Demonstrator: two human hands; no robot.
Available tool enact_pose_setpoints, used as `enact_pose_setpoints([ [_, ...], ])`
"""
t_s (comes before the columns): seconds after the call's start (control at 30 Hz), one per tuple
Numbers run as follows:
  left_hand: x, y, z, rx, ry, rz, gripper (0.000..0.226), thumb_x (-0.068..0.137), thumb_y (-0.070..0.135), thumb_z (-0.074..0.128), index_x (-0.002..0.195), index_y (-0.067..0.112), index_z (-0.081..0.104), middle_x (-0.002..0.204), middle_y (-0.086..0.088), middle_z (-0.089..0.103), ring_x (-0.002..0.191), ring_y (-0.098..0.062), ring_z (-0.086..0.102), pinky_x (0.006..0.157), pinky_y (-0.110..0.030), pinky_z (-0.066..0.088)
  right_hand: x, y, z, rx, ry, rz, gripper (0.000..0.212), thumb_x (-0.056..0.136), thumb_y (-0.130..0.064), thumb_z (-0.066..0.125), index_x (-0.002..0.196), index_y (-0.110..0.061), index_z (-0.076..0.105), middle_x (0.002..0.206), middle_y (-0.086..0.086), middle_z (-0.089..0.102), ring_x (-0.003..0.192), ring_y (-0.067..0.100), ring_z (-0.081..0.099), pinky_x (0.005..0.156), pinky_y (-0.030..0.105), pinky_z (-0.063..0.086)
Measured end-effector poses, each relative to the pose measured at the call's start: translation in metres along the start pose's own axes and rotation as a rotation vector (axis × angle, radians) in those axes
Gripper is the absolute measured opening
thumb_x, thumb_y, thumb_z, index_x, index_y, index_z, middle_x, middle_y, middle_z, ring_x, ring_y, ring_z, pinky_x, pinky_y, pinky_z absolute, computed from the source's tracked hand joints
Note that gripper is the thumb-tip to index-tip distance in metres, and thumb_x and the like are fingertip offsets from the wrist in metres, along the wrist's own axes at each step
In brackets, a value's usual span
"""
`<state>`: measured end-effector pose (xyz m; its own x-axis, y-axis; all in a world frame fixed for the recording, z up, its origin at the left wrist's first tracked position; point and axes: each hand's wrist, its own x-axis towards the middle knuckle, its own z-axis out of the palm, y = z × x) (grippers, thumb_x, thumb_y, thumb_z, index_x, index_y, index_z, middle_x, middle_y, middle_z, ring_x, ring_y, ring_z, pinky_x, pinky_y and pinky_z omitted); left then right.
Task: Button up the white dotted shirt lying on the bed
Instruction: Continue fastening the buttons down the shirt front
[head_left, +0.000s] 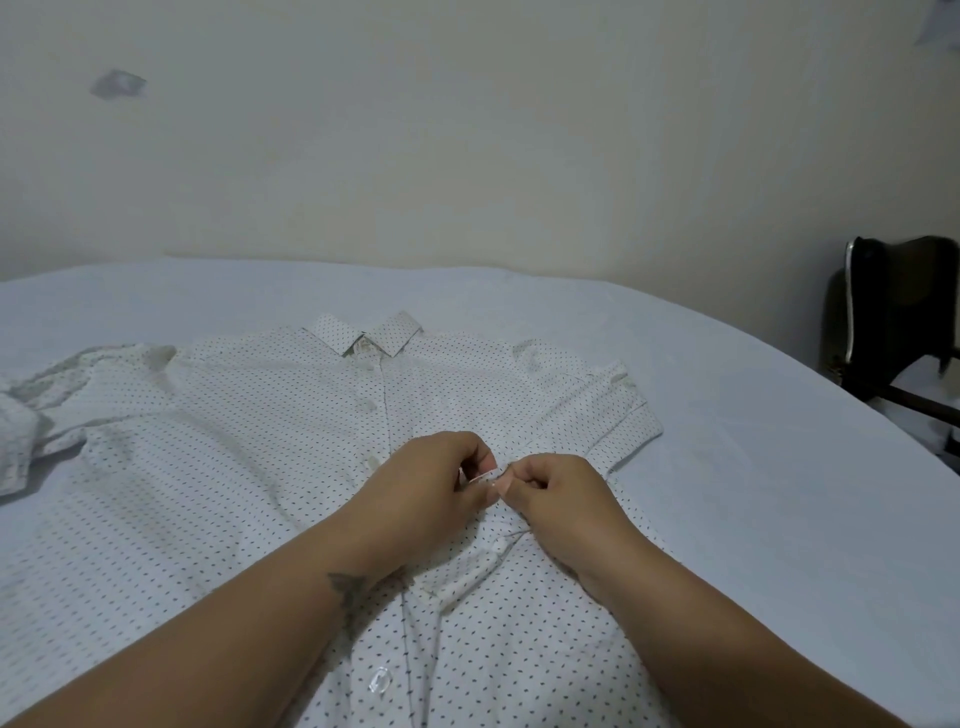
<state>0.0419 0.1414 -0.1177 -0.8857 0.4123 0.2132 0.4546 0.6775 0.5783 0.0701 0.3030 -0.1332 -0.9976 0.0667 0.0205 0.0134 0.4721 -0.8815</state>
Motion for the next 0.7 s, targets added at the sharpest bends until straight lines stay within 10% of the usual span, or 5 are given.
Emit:
enact_pose_setpoints([
  [0.7,0.0001,-0.0056,0.0008,-0.054,0.011,0.040,0.009,0.087,0.036,0.066,0.082,0.033,0.059,0.068,0.009,0.064,0.052,0.003,0.050,0.052,-0.011,0.038,-0.0019,-0.0052,0.0010,0.094,0.074,-0.099,0.024,0.082,-0.012,0.072,0.079,-0.029,0.056,0.075,-0.003,0.072,0.071,0.019,0.065,0.077,0.051,0.056],
])
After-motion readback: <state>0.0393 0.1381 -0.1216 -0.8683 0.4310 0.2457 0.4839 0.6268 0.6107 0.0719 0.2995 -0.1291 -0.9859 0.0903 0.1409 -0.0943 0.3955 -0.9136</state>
